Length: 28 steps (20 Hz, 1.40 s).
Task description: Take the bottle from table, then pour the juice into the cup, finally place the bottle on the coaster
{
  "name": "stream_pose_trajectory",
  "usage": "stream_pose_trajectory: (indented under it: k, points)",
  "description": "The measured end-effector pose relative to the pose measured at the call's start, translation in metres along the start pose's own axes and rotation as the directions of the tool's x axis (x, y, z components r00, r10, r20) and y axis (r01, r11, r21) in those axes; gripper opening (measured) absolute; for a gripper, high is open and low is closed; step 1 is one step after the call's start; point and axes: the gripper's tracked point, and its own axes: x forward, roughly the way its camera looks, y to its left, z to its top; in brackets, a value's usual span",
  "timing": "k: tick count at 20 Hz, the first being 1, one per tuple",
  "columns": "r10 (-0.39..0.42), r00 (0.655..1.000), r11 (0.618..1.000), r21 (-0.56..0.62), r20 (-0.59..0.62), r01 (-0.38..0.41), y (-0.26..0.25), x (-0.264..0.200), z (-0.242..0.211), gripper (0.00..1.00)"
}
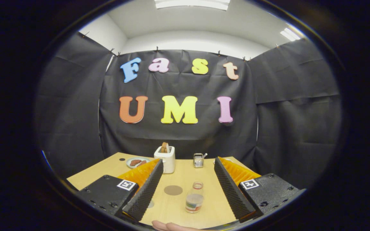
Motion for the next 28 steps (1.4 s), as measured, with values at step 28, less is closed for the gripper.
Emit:
stream_pose_trajectory:
  k: [28]
  points:
    - [0.001,0.999,1.0,0.026,-0.048,0.0,-0.037,0.077,-0.181,1.0]
